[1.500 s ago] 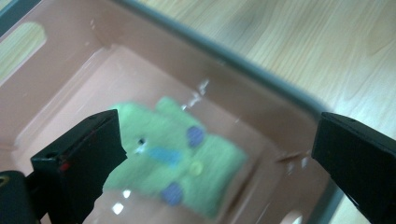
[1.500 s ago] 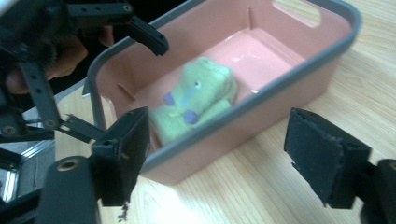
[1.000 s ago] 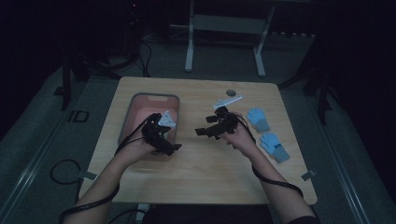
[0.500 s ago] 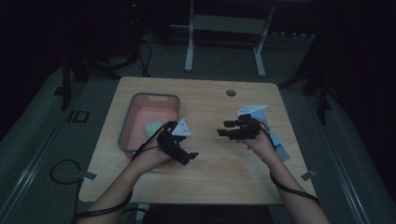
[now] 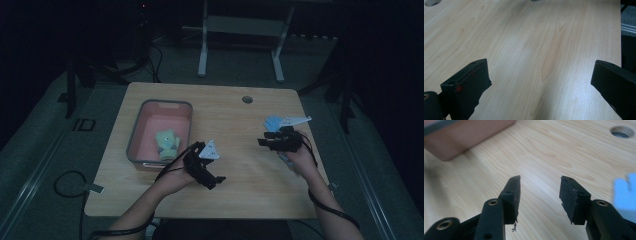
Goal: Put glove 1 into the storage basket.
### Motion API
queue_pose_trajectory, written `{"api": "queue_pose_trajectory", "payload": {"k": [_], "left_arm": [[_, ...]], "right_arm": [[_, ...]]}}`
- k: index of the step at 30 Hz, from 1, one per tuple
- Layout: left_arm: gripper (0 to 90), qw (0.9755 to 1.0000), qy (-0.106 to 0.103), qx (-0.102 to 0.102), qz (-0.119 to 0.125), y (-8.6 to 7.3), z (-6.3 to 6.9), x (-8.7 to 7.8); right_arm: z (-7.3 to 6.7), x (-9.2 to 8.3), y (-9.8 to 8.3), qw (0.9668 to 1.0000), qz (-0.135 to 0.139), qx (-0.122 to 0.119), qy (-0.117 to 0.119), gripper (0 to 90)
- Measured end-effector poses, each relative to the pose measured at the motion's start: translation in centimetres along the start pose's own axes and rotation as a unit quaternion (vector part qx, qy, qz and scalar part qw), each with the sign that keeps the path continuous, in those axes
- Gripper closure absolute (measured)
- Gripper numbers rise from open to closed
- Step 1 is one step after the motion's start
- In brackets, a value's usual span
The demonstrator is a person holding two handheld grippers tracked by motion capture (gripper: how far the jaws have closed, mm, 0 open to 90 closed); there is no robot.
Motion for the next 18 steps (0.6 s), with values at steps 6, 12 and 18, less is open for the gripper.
{"api": "queue_pose_trajectory", "payload": {"k": [6,12,18], "left_arm": [[1.9,0.9999,-0.005,0.013,-0.006,-1.1,1.2,1.4],[1.9,0.9997,-0.012,0.018,-0.007,-2.3,1.9,2.5],[1.9,0.9997,-0.019,0.013,-0.005,-3.5,2.4,3.4]], "right_arm": [[3.4,-0.9,-1.0,0.9993,-0.001,0.009,-0.035,61.5],[6.8,-1.4,-1.2,0.9973,-0.004,0.027,-0.068,66.6],[10.2,-0.8,-1.2,0.9929,-0.014,0.027,-0.115,65.2]]}}
Point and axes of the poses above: each handheld gripper's, and its own axes: x roughly forward along the jaws, y roughly out of its top, z roughly to its right, the point moved 9 cm from there along x, roughly forward along the jaws
